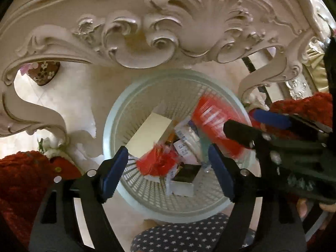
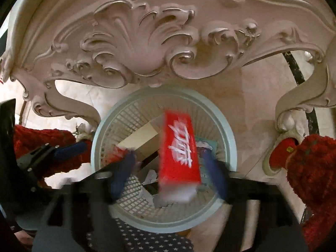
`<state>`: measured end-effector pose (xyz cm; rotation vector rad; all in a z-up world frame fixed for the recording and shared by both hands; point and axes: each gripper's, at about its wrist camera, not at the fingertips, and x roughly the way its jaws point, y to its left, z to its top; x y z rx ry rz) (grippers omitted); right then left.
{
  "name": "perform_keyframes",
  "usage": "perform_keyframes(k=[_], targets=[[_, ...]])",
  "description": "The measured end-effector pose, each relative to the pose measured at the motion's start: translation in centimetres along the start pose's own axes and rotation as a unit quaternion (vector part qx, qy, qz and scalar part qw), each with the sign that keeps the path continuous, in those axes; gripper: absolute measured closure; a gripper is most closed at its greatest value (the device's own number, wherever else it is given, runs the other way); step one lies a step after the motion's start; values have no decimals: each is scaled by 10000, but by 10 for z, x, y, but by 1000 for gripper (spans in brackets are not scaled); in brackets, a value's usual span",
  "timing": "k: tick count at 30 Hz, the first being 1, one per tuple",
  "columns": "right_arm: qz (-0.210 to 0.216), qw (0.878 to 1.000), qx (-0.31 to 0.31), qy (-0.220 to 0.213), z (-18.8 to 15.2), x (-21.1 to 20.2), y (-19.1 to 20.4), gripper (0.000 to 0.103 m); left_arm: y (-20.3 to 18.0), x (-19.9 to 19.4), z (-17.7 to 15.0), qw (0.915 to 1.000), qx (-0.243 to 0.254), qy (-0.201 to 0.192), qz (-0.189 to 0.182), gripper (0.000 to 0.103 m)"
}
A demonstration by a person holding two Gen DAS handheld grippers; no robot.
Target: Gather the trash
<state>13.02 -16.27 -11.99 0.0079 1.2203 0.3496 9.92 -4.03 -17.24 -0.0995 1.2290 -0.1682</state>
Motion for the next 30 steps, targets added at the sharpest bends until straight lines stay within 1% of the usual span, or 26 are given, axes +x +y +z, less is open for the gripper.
perform_keyframes(k=[2,4,6,8,12,13,15,17,19,20,24,26,30], targets=[[-54,10000,-11,-53,-5,-3,-2,26,0,2,0,10000,-17,33,25,26],[-148,9999,56,-64,-7,-4,-4,17,1,1,2,10000,-17,18,28,26],[-159,9997,189,-36,-8,-5,-10,14,1,0,3,10000,-14,-25,28,26],[-160,9994,311,-11,-8,-7,-16,13,0,-3,4,10000,-3,-56,36,26],[-302,9985,451,10,-9,-12,-19,12,1,-5,4,9999,-21,-84,53,26],[-361,9982,469,25,-9,-15,-19,9,1,-6,4,9999,-29,-88,63,26],[-433,9979,480,41,-10,-18,-18,8,1,-11,5,9998,-58,-137,121,26],[-485,9978,445,59,-11,-23,-15,8,1,-19,8,9994,-71,-247,225,26],[-468,9978,473,27,-11,-31,-11,8,1,-30,9,9983,-48,-384,436,26],[-487,9978,457,-21,-10,-40,-8,8,0,-36,10,9977,-47,-463,485,26],[-686,9965,375,-302,-6,-69,-1,8,4,-64,12,9954,-224,-758,542,26],[-754,9957,339,-409,-5,-82,1,8,6,-79,13,9931,-324,-954,605,26],[-936,9938,161,-583,-7,-102,9,8,9,-112,14,9882,-535,-1296,609,26]])
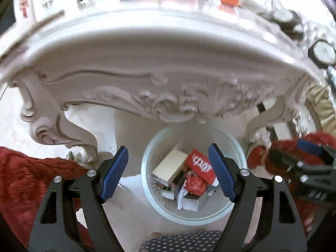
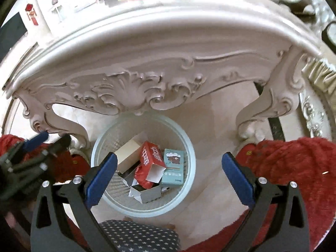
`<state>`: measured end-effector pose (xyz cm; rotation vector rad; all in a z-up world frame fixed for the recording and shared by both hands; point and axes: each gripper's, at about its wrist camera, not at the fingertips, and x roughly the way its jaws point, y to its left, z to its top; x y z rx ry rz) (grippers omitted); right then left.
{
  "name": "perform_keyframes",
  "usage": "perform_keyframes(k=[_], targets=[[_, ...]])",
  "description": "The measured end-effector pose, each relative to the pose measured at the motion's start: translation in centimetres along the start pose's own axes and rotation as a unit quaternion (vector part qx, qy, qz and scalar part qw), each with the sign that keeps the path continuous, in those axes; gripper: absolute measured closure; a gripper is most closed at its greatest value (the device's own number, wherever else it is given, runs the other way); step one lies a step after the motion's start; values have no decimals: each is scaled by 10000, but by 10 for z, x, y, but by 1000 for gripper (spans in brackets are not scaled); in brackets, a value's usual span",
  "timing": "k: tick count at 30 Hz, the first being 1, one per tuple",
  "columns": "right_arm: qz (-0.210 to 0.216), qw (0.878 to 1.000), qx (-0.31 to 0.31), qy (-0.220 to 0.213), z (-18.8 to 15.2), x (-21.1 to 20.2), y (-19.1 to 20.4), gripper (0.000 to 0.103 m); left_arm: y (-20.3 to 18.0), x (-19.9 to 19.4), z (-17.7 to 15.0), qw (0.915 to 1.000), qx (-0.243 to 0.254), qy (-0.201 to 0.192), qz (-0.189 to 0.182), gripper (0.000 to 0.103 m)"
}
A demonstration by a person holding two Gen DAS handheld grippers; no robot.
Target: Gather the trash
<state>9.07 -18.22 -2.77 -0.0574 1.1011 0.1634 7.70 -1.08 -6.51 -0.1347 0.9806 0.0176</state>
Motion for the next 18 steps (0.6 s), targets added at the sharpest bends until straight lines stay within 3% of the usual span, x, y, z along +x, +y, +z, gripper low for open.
perform_keyframes(k=[7,18], targets=[[-75,9995,-160,-252,-4,-20,8,8,4,-46,2,9986,-302,-398,-184,26],[-263,9968,-75,-748,-18,-46,7,8,-22,-91,-12,9953,117,-963,8,26]])
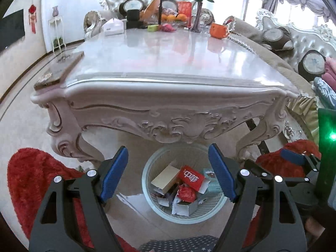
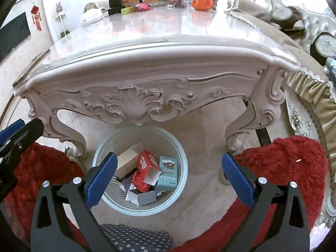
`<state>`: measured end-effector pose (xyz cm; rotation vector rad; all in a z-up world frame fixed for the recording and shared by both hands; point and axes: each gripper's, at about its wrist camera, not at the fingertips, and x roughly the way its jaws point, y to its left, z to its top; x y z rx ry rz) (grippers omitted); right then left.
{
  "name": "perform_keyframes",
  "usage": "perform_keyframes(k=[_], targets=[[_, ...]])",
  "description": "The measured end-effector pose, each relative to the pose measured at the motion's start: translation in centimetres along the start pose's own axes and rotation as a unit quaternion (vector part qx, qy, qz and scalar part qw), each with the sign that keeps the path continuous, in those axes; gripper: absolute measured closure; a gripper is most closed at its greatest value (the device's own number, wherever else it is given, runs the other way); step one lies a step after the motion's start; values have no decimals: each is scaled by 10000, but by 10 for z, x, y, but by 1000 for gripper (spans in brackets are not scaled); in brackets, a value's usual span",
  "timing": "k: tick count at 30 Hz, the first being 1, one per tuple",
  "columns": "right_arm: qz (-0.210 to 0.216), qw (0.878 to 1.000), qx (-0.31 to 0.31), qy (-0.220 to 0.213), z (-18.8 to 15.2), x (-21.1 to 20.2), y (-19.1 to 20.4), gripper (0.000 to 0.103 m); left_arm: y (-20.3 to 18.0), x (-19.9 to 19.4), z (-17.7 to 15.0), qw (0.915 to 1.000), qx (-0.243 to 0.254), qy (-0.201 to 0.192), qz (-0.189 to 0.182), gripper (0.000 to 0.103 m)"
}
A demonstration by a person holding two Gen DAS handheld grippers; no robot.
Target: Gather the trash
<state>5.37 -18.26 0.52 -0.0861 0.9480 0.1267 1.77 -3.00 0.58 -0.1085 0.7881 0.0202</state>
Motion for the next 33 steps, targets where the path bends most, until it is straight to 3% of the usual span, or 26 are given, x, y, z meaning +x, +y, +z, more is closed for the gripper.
perform_keyframes(k=[11,25,33], targets=[[-14,9985,-240,-487,-6,-39,8,8,-14,-21,-4,9989,305,-302,194,26],[-107,9992,-140,-356,-10,-30,6,8,-14,-21,-6,9978,416,-363,373,26],[-108,9989,-218,-409,-9,-33,11,8,-9,-19,-6,9986,331,-288,278,26]])
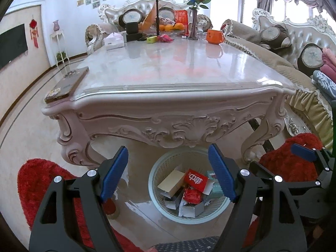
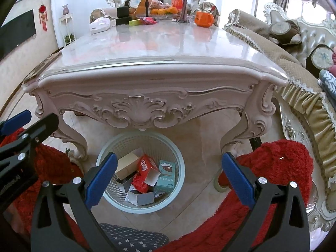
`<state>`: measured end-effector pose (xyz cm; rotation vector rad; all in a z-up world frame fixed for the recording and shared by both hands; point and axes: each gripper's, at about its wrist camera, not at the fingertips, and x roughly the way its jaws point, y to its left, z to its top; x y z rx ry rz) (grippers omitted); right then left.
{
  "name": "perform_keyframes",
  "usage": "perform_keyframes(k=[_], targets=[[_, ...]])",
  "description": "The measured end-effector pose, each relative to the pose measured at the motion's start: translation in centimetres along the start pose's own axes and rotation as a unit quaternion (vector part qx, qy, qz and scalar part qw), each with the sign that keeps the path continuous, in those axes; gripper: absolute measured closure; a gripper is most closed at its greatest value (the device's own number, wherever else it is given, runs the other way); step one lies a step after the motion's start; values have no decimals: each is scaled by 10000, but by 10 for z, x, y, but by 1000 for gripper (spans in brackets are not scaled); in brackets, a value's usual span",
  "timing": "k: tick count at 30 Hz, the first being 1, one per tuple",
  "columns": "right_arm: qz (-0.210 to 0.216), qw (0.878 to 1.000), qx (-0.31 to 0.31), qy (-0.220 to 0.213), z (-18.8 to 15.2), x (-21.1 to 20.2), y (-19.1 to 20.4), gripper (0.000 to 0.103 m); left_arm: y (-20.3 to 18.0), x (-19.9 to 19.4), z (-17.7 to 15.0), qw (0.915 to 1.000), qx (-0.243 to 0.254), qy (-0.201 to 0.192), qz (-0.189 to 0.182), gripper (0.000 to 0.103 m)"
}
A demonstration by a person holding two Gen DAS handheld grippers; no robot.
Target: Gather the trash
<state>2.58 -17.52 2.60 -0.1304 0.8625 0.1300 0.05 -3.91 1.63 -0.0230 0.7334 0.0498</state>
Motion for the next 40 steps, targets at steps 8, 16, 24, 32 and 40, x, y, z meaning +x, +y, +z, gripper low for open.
perform_keyframes(k=[8,16,24,32,40], targets=[[-5,10000,-7,2,0,0,2,8,-2,2,0,10000,23,36,14,26],[14,10000,-12,2,0,0,2,8,-2,2,1,10000,27,52,-16,26],[19,10000,-6,17,0,1,3,8,-6,2,-1,10000,64,45,-17,26],[71,9999,-24,68,-1,3,1,8,-2,-2,0,9996,-101,-136,236,10],[99,9999,48,-6,0,2,-1,8,-7,-1,-2,9998,83,-49,158,10]])
